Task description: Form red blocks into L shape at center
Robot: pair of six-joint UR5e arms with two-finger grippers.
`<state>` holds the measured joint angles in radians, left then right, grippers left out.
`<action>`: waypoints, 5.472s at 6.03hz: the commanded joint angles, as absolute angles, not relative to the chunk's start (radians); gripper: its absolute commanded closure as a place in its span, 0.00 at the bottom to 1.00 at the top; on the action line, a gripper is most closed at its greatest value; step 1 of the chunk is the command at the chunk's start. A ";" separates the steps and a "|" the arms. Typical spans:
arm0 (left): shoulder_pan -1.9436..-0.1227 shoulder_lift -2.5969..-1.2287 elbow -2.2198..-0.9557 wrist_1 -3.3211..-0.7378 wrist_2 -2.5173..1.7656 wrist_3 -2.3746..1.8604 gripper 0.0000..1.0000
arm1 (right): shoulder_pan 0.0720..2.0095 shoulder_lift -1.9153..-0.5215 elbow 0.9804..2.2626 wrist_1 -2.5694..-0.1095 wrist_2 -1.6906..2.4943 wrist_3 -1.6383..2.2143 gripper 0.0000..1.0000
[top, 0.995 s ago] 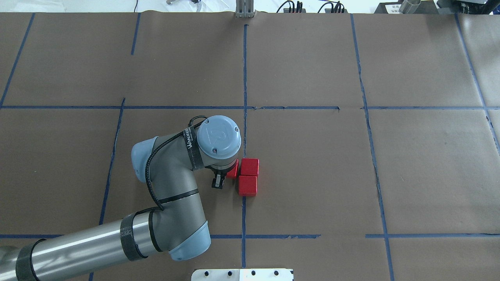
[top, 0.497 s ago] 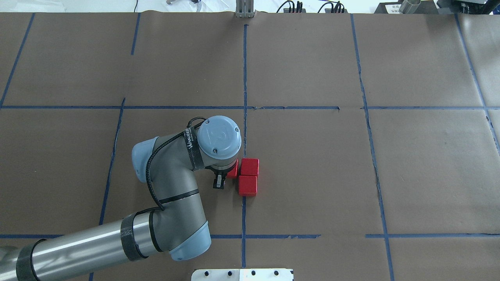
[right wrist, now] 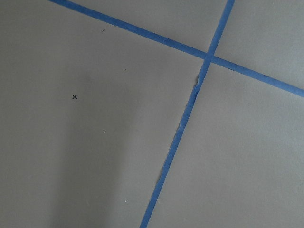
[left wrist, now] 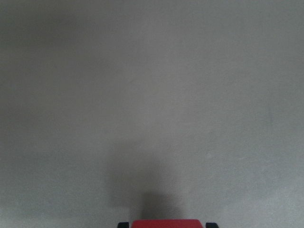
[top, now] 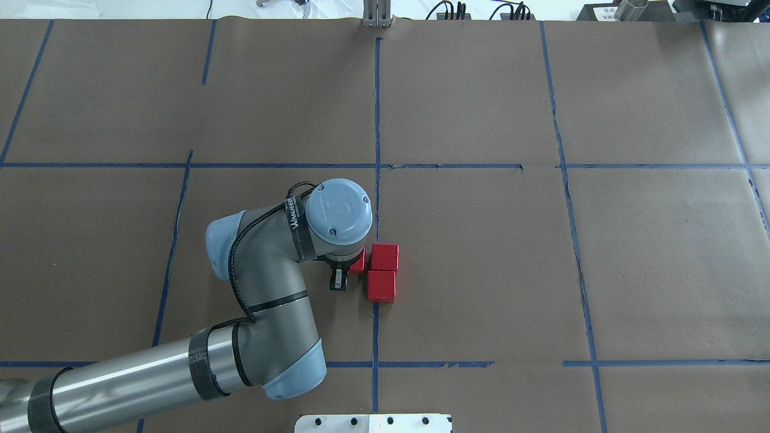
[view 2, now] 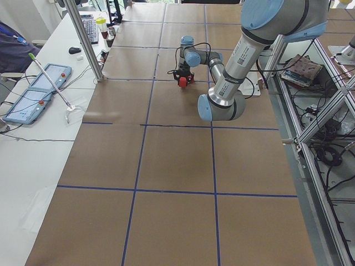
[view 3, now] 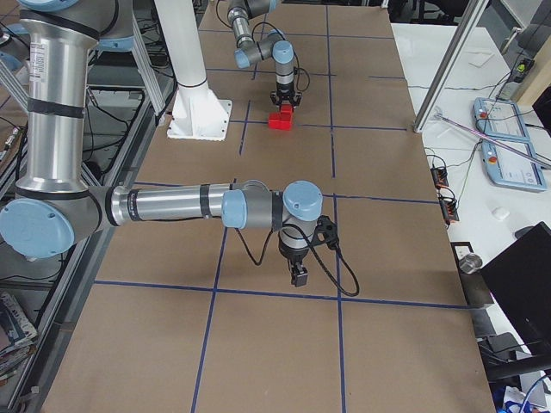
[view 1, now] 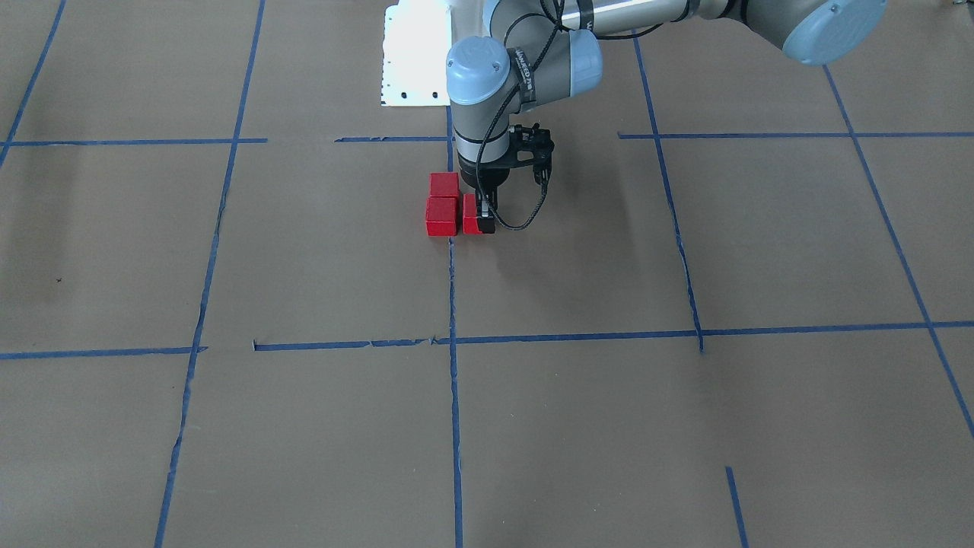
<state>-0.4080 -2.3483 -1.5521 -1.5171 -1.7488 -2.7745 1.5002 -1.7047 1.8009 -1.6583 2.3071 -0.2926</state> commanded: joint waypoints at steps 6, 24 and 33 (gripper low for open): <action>-0.402 -2.367 -1.526 -1.525 -1.749 -2.778 0.65 | 1.500 -1.706 1.799 -1.658 2.306 -0.293 0.01; -0.984 -1.611 -2.083 -1.385 -2.126 -0.592 0.00 | 1.520 -1.721 1.801 -1.661 2.303 -0.167 0.00; -1.591 -1.390 -1.746 -1.463 -2.358 0.187 0.00 | 1.519 -1.717 1.804 -1.660 2.306 -0.167 0.00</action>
<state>-1.5895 -1.3893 -1.7308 -1.4662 -2.3569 0.1853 1.5187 -1.7171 1.8033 -1.6597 2.3055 -0.1672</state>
